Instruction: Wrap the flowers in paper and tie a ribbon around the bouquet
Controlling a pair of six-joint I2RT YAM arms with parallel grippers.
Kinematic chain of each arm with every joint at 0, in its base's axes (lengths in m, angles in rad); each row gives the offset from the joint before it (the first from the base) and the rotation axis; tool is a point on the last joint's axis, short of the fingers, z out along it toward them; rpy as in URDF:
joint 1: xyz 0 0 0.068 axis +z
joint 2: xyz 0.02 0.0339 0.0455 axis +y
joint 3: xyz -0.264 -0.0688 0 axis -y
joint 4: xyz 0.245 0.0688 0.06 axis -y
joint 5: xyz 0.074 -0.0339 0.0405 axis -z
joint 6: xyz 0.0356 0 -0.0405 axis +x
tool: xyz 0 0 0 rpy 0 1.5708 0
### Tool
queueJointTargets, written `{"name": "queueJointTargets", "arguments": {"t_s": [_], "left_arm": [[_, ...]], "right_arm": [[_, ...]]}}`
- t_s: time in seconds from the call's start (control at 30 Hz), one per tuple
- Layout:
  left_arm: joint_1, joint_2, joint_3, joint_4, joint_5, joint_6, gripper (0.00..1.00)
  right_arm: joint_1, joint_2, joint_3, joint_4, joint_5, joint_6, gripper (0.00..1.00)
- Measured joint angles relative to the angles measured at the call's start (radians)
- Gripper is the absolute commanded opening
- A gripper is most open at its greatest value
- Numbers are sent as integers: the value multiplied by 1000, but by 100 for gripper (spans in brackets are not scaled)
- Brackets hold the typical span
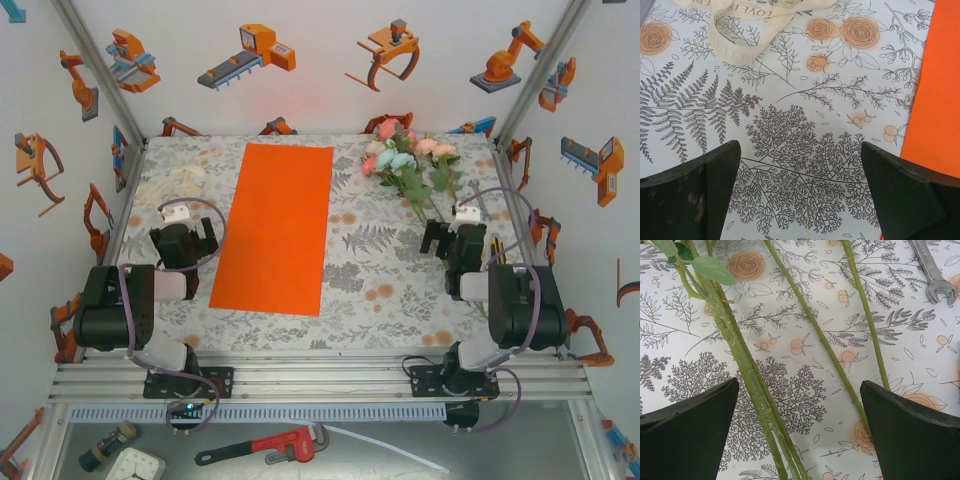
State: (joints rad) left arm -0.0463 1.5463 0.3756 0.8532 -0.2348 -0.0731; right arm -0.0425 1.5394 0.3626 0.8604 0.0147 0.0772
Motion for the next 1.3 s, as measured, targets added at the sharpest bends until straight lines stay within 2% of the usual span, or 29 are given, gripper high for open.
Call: {"name": "queueJointTargets", "arguments": {"t_s": [1.1,1.17,1.3], "left_arm": [[0,0,0,0,0,0,97],[0,0,0,0,0,0,97],[-6,-94,0,-72,-24,-1,97]], "right_arm": [[0,-5,0,-7,-3,0,99],[0,-49,1,-64,0,1,98],[0,-290,76,-362,53,91,96]]}}
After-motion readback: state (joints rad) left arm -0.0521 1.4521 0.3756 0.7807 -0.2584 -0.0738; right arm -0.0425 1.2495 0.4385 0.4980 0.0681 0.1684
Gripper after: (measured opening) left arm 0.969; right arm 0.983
